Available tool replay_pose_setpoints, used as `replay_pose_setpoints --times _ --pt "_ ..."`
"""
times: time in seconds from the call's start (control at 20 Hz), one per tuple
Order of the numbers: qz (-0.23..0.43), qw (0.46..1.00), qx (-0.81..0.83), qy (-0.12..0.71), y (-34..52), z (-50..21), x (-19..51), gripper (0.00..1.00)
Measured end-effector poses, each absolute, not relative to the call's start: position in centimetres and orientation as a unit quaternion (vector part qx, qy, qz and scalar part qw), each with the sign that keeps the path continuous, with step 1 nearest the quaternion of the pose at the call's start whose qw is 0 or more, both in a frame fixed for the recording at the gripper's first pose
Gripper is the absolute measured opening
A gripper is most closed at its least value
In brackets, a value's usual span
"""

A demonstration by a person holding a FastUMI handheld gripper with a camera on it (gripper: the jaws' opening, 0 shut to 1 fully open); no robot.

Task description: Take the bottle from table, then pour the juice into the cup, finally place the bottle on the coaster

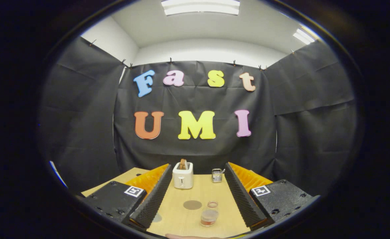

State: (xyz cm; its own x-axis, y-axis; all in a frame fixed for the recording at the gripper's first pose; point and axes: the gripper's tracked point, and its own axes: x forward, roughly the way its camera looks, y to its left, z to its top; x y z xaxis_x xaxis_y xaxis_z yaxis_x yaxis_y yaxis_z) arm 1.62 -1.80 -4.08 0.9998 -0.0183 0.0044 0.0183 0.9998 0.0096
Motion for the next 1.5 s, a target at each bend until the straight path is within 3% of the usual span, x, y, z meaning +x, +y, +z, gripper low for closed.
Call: replay_pose_setpoints --times 0.6,1.5 --pt "-0.017 1.000 0.006 -0.016 -3.4 -9.0 2.1 1.00" --pt "-0.051 0.998 -0.027 0.011 -5.8 -22.2 3.7 1.00"
